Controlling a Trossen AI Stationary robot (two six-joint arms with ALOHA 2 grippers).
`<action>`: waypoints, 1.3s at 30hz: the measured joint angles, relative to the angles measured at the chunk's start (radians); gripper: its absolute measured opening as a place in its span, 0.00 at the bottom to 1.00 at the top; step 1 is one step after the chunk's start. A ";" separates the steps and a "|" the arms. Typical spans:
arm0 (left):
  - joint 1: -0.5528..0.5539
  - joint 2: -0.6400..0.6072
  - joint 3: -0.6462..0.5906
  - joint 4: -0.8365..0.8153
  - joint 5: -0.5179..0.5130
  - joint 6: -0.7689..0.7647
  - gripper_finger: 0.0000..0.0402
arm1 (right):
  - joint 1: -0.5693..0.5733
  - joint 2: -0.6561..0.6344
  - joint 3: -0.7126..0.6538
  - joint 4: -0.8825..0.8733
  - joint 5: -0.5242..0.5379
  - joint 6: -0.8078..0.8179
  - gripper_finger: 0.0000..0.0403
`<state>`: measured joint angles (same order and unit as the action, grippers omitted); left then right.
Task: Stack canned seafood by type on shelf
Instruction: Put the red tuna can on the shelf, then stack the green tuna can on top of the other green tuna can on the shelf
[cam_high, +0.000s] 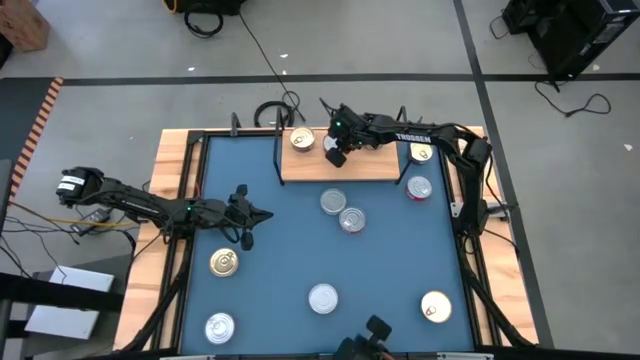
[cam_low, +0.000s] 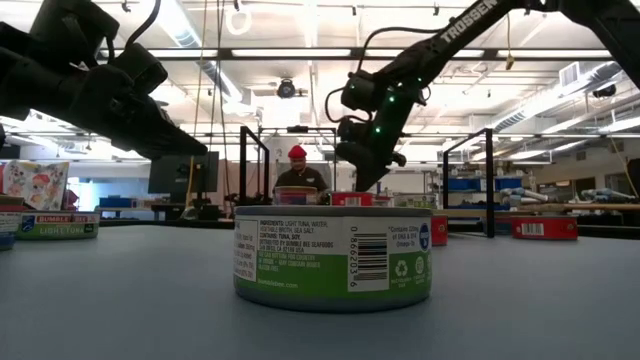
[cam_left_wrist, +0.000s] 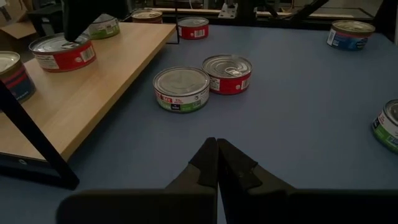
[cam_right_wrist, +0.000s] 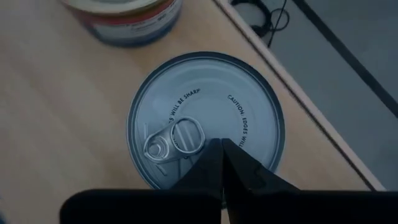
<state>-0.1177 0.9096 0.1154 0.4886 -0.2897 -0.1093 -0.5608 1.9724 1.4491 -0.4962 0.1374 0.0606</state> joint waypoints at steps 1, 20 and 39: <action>0.000 0.000 0.000 0.001 0.000 0.000 0.01 | -0.002 0.000 -0.002 0.008 0.001 0.001 0.02; 0.000 0.000 0.000 0.001 0.000 0.000 0.01 | -0.017 0.004 -0.005 0.048 0.052 -0.042 0.02; 0.000 0.000 0.000 0.047 -0.004 0.001 0.01 | 0.158 -0.244 -0.098 0.040 0.027 -0.165 0.02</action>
<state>-0.1177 0.9092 0.1158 0.5353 -0.2935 -0.1085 -0.4032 1.7287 1.3509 -0.4566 0.1645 -0.1048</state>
